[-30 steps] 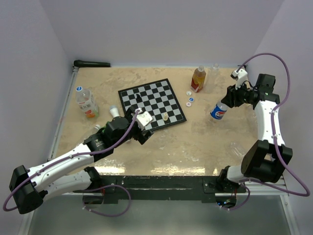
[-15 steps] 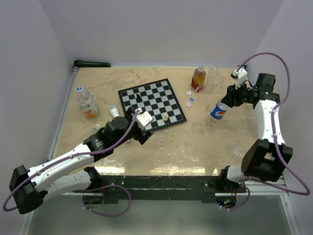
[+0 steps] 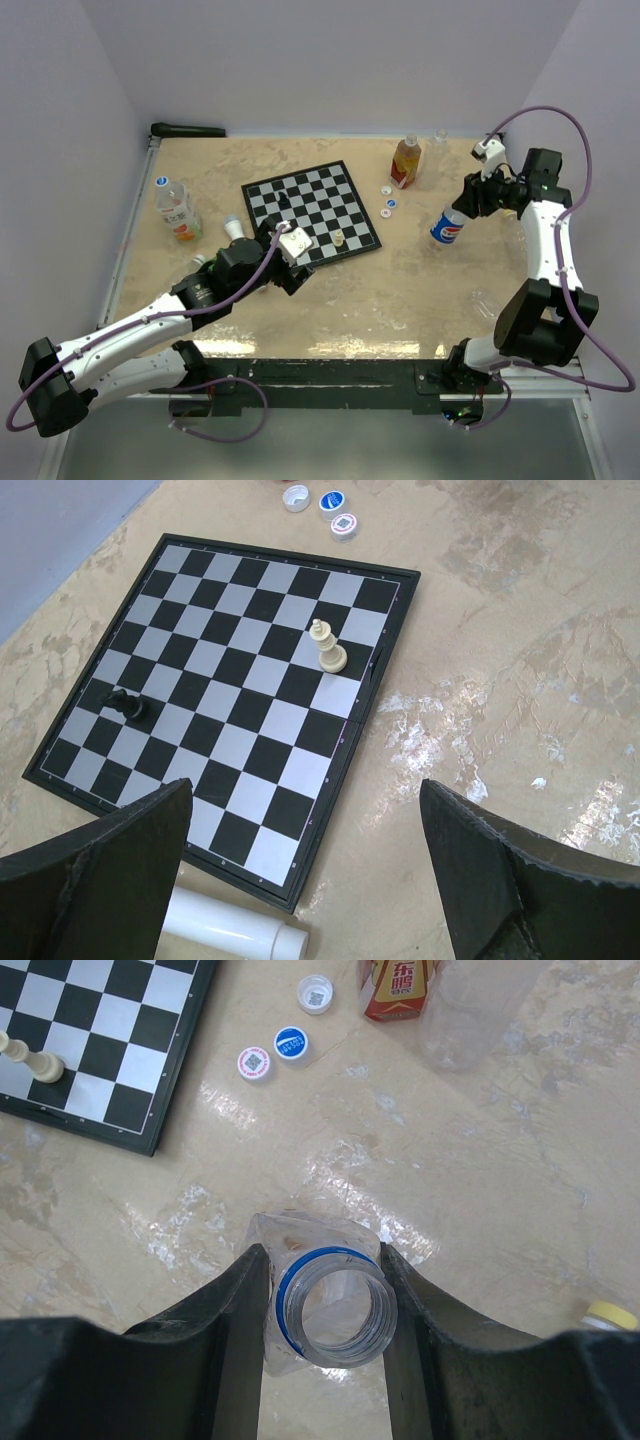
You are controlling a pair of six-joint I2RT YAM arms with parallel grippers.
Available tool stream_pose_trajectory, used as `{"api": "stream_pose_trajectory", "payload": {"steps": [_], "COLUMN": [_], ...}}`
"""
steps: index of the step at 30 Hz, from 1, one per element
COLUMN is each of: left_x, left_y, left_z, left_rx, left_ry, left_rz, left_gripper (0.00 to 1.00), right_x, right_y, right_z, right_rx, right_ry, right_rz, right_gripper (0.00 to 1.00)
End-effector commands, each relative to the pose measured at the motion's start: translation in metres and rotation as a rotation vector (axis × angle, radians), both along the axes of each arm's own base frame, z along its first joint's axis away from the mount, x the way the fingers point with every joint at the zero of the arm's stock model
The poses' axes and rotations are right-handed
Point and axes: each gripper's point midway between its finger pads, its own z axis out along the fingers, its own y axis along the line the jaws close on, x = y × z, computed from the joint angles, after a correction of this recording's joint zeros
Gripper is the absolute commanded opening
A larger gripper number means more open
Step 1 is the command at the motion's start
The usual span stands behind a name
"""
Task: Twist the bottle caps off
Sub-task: Place the plastic bottle at the center of the board.
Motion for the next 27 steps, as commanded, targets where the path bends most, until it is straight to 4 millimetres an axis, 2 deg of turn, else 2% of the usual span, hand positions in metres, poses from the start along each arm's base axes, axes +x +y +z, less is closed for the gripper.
{"api": "stream_pose_trajectory", "payload": {"steps": [1,17,25,27], "left_x": [0.001,0.001,0.001,0.001], "left_y": [-0.001,-0.001,-0.001,-0.002], "left_z": [0.005,0.006,0.006,0.006], "left_rx": [-0.009,-0.012,-0.01,-0.011], "left_ry": [-0.023,-0.025,-0.024,-0.026], "left_rz": [-0.011,-0.011,-0.011,-0.013], "left_gripper": [1.0,1.0,1.0,1.0], "right_x": [0.009,0.015,0.02,0.026], "right_y": [-0.002,-0.005,-0.006,-0.007], "right_z": [0.021,0.017,0.02,0.024], "right_rx": [-0.009,-0.012,-0.012,-0.008], "right_ry": [-0.065,-0.054,-0.06,-0.077], "right_rz": [0.017,0.015,0.015,0.009], "right_gripper": [0.11,0.11,0.11,0.11]}}
